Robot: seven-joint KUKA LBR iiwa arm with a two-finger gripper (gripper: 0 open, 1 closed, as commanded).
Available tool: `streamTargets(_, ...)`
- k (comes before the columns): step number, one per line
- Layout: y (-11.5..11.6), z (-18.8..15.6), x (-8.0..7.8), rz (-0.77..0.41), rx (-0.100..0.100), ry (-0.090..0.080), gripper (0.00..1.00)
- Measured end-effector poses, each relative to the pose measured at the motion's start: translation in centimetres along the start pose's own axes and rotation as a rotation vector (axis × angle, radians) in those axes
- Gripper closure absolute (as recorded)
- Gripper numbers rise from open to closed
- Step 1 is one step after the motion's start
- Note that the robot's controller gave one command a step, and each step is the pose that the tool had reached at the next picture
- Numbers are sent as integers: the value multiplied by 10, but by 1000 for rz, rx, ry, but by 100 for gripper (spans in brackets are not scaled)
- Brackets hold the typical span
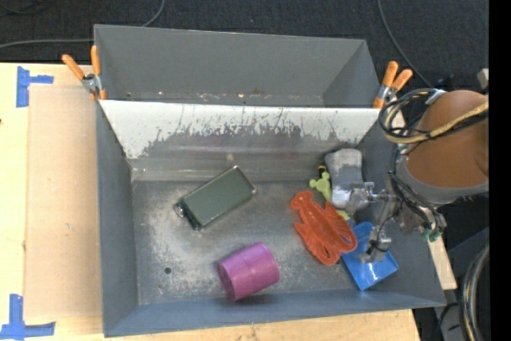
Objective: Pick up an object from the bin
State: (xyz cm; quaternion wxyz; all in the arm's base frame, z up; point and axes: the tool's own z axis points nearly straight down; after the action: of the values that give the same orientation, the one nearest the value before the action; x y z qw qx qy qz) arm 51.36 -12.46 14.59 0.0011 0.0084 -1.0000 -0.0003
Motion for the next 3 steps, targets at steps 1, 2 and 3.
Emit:
streamTargets(1,0,0,0,0,0,0,0)
streamTargets(2,-12,61,6,-199,-1,2,0)
streamTargets(3,-13,74,9,-187,-4,5,0)
